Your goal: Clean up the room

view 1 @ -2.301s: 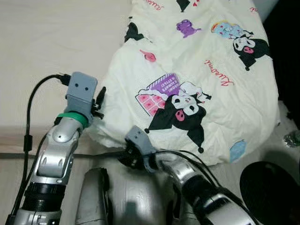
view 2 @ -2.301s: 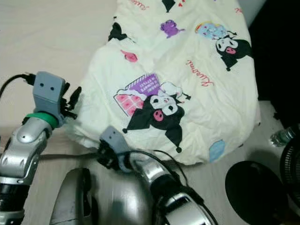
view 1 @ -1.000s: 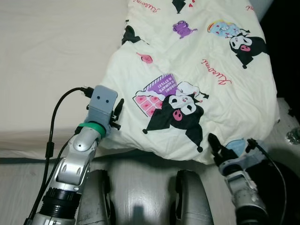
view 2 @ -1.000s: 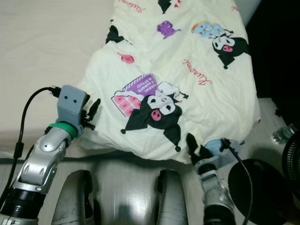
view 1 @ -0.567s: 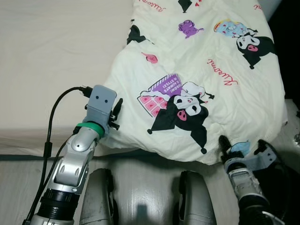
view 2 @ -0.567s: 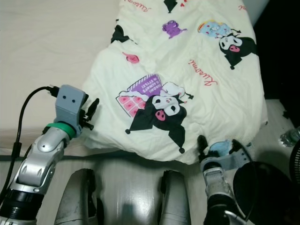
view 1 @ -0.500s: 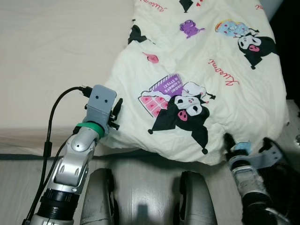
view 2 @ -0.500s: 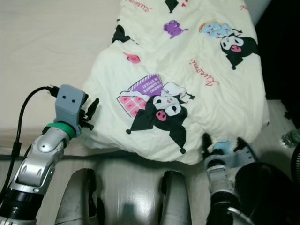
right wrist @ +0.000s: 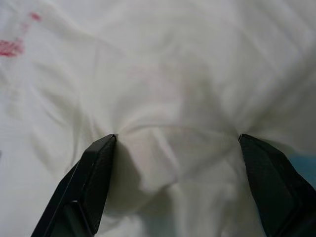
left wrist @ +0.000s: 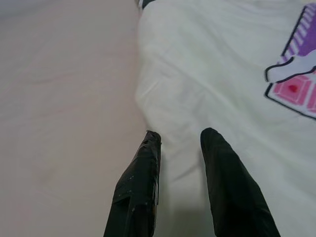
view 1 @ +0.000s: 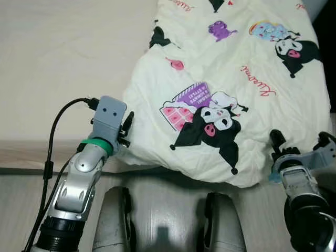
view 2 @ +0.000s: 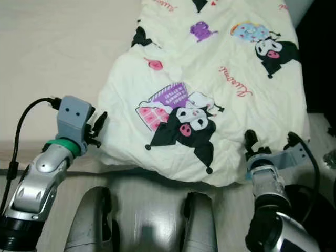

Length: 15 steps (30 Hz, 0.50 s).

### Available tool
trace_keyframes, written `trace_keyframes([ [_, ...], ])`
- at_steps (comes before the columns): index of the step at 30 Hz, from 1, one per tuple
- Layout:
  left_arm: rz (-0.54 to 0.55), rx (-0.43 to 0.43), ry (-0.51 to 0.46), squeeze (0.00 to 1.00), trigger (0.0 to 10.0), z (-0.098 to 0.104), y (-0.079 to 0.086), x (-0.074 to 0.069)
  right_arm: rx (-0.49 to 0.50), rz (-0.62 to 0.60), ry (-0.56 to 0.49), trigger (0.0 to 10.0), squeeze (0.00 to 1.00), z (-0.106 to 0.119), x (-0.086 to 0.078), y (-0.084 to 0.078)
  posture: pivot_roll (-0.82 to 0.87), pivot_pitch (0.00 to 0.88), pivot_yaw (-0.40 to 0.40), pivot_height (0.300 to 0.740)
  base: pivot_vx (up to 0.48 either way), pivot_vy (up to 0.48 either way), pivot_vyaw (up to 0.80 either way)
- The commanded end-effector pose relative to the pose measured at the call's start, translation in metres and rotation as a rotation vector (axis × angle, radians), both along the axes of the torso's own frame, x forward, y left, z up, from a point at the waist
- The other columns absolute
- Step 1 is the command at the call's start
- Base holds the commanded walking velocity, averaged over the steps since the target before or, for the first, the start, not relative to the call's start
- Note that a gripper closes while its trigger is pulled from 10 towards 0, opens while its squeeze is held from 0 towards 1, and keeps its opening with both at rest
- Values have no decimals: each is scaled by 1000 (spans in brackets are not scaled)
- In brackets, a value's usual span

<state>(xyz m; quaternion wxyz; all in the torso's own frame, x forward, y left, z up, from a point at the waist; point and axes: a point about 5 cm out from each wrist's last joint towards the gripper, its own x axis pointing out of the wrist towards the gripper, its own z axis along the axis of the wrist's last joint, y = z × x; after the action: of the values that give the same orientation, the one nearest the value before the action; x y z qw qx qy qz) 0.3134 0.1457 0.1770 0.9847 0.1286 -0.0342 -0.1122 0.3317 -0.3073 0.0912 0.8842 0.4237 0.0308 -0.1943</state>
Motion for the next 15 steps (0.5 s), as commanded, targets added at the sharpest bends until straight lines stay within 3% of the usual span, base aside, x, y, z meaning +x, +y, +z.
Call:
trace_keyframes([
  [1,11,13,29,0,10000,-7,5,-5,24,-15,159,10000,0,-22,-9,7,173,223,117,575,0,0,0],
  [6,17,21,33,0,10000,-6,9,-8,17,-31,232,10000,0,-28,-11,8,187,225,122,575,0,0,0],
  [7,20,26,35,0,10000,-6,10,-8,0,-35,239,7608,0,-25,-9,6,191,225,124,575,0,0,0],
  [9,20,26,35,0,10000,-6,10,-8,0,-35,239,7608,0,-25,-9,6,191,225,124,575,0,0,0],
  [10,21,27,36,0,10000,-6,11,-8,-4,-36,242,4118,0,-24,-9,5,191,225,124,575,0,0,0],
  [11,23,28,37,0,10000,-6,11,-9,-6,-44,243,1608,0,-22,-9,3,195,226,125,575,0,0,0],
  [12,25,29,38,0,10000,-6,12,-9,-4,-51,239,0,0,-19,-8,1,198,228,126,575,0,0,0],
  [15,28,30,38,0,10000,-5,13,-10,-4,-59,224,0,0,-14,-6,-3,200,230,128,575,0,0,0],
])
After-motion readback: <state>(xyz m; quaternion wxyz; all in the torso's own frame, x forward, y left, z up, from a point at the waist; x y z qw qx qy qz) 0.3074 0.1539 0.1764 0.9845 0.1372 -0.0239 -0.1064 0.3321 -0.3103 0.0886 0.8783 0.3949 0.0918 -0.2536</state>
